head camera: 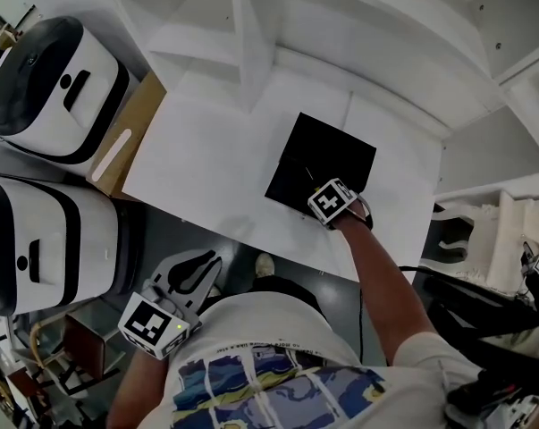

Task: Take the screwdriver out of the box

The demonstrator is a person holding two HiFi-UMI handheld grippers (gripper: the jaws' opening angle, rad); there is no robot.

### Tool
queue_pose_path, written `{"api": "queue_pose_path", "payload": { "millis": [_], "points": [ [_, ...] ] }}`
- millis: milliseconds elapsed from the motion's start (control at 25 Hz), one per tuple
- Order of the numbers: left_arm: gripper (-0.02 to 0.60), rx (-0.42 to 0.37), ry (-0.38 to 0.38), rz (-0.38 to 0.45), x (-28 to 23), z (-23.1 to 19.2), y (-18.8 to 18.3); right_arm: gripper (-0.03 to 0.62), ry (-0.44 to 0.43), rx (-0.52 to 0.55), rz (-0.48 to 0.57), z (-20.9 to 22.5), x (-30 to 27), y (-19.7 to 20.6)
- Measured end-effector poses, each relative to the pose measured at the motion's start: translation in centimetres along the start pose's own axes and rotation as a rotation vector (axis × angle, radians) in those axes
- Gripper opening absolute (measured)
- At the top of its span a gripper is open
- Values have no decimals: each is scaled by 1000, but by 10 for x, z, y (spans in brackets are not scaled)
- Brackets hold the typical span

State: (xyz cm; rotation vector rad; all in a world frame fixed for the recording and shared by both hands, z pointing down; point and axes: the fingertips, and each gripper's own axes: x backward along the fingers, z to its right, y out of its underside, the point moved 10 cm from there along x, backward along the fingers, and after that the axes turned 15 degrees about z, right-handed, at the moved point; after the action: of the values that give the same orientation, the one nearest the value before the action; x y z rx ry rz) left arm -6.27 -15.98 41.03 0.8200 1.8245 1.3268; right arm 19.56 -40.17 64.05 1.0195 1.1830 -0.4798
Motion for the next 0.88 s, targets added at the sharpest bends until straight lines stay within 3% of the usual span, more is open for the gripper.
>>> {"api": "queue_pose_path", "payload": {
  "millis": [160, 400, 640, 880],
  "points": [
    [46, -11, -4, 7, 4, 0, -2, 96, 4, 19, -5, 0, 0, 0],
    [46, -15, -11, 18, 18, -5, -2, 93, 5, 26, 11, -2, 8, 0],
    [46, -21, 12, 32, 37, -10, 0, 92, 51, 41, 19, -4, 21, 2],
    [46, -26, 51, 43, 64, -19, 3, 92, 118, 63, 96, -15, 54, -11]
  ]
}}
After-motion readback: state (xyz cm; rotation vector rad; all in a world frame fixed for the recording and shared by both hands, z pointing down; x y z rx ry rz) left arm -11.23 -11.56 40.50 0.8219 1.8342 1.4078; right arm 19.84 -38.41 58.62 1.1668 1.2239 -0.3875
